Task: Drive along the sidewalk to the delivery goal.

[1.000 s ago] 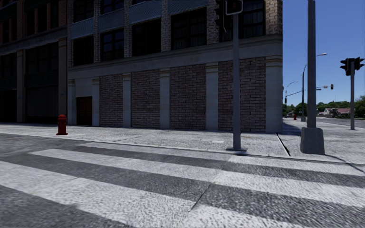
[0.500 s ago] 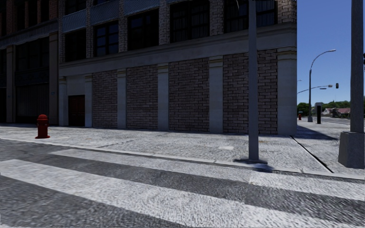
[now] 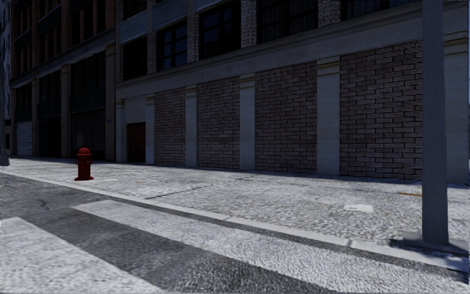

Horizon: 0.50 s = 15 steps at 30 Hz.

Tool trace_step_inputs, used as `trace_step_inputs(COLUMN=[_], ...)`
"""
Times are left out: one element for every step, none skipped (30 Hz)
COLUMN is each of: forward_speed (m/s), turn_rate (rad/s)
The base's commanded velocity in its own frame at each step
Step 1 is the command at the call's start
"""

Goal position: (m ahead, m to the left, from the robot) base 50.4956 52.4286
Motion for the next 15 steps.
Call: trace_step_inputs(forward_speed=[1.92,1.92,1.92,1.92,1.92,1.92,1.92,1.92,1.92,1.92,1.92,1.92,1.92,1.92,1.92], turn_rate=[0.53,0.53,0.53,0.53,0.53,0.51,0.30,0.10,0.10,0.02,0.00,0.00,0.00,0.00,0.00])
